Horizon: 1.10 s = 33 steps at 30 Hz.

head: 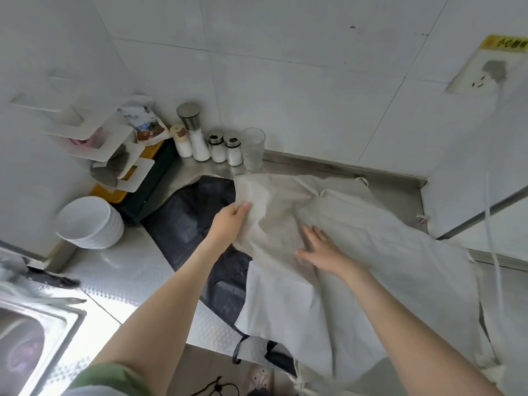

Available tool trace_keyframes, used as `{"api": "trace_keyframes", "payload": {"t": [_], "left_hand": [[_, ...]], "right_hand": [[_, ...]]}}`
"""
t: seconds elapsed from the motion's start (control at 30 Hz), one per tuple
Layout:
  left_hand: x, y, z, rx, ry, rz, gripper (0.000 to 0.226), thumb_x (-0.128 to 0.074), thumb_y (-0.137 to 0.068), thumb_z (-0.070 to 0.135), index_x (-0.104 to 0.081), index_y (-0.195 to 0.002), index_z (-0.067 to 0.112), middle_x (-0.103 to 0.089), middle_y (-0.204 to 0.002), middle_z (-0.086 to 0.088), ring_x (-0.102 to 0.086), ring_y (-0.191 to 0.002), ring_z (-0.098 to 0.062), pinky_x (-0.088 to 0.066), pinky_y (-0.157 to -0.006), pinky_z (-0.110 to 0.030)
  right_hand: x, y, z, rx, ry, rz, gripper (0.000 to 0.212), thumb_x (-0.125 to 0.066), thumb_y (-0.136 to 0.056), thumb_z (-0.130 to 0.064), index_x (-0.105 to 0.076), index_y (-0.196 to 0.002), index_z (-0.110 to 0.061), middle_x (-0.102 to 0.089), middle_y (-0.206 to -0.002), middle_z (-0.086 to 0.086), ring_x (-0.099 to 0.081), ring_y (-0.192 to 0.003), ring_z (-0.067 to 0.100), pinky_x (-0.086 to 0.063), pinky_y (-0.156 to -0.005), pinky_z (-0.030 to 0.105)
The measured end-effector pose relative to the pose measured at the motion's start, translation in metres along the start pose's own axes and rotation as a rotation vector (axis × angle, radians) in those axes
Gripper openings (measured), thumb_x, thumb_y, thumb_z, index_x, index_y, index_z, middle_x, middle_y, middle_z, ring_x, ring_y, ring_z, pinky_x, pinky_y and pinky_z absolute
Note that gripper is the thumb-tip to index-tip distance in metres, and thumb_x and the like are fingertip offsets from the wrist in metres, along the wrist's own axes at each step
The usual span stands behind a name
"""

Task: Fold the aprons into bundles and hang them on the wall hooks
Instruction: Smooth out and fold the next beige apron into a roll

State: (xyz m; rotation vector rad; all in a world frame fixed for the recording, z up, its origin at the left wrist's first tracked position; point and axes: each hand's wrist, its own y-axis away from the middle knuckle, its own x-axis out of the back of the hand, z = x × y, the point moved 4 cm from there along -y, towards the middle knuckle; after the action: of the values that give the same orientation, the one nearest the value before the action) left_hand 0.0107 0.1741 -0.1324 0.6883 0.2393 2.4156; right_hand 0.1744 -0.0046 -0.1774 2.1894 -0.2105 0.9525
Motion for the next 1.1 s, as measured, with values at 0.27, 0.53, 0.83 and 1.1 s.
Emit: {"api": "trace_keyframes", "payload": {"t": [0.27,0.53,0.83,1.1], "left_hand": [[0.093,0.021,-0.033,0.207,-0.349,0.250,0.041,-0.040,-0.100,0.039,-0.060,-0.087,0.005,-0.056,-0.078,-0.006,-0.053,-0.083,-0.027,-0.038,-0.071,-0.031],[0.104,0.053,-0.100,0.360,0.118,-0.391,0.069,-0.084,-0.062,0.047,-0.064,-0.119,0.011,-0.069,-0.116,-0.005,-0.067,-0.105,-0.021,-0.049,-0.099,-0.039],[0.119,0.045,-0.110,0.536,-0.018,-0.189,0.053,-0.055,-0.087,0.061,-0.070,-0.099,0.011,-0.072,-0.085,-0.003,-0.068,-0.076,-0.021,-0.052,-0.065,-0.027],[0.114,0.054,-0.142,0.473,-0.100,-0.287,0.024,-0.058,-0.095,0.032,-0.063,-0.113,0.017,-0.069,-0.110,-0.008,-0.066,-0.101,-0.026,-0.054,-0.087,-0.037]], "right_hand": [[-0.030,-0.011,-0.012,0.026,0.210,-0.075,0.093,-0.059,-0.087,-0.048,0.007,-0.151,-0.038,0.014,-0.161,-0.003,0.010,-0.148,0.021,-0.010,-0.116,0.053],[-0.051,-0.021,-0.010,-0.014,0.380,-0.079,0.078,-0.042,-0.099,-0.032,0.019,-0.149,-0.034,0.027,-0.157,-0.005,0.020,-0.146,0.022,-0.002,-0.112,0.064],[-0.051,-0.030,0.001,-0.051,0.448,-0.052,0.074,-0.034,-0.102,-0.034,0.024,-0.147,-0.036,0.030,-0.155,-0.007,0.022,-0.145,0.020,0.003,-0.112,0.062],[-0.058,-0.026,-0.035,0.094,0.506,0.108,0.077,-0.035,-0.097,-0.020,0.021,-0.149,-0.031,0.025,-0.158,-0.004,0.022,-0.145,0.020,0.005,-0.116,0.054]]}}
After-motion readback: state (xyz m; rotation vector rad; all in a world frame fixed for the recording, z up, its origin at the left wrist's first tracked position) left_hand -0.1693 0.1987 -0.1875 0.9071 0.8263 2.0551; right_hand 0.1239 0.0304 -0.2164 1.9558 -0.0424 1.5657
